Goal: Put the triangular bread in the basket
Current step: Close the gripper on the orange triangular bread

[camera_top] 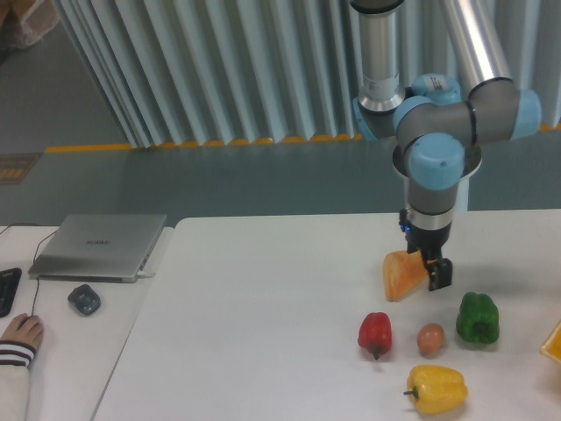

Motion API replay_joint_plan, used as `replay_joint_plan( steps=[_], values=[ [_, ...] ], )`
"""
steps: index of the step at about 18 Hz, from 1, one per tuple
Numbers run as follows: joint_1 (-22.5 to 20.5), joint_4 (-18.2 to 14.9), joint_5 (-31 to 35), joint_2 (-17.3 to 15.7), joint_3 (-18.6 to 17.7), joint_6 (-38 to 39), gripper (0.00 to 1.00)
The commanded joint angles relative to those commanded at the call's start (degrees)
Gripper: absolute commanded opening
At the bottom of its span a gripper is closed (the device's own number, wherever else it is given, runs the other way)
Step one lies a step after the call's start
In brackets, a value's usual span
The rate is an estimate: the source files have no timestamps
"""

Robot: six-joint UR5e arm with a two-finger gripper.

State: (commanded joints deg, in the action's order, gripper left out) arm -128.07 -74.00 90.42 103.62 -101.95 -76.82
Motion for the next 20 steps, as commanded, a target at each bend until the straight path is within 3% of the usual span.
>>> replay_joint_plan(
  steps=[4, 9, 11, 13, 15, 17, 20],
  values=[
    [1.0, -2.6, 1.7, 0.5, -0.4, 0.3, 1.0],
    [4.8, -2.2, 6.9, 2.3, -0.4, 0.9, 1.0],
    [5.1, -1.9, 7.7, 2.7, -0.3, 1.2, 0.86],
    [5.1, -1.2, 7.7, 3.0, -0.2, 2.6, 0.56],
    [5.1, -1.2, 7.7, 3.0, -0.1, 3.0, 0.37],
    [4.7, -1.4, 7.8, 2.9, 0.7, 2.6, 0.27],
    [2.5, -4.1, 7.2, 2.3, 2.9, 2.0, 0.24]
  ],
)
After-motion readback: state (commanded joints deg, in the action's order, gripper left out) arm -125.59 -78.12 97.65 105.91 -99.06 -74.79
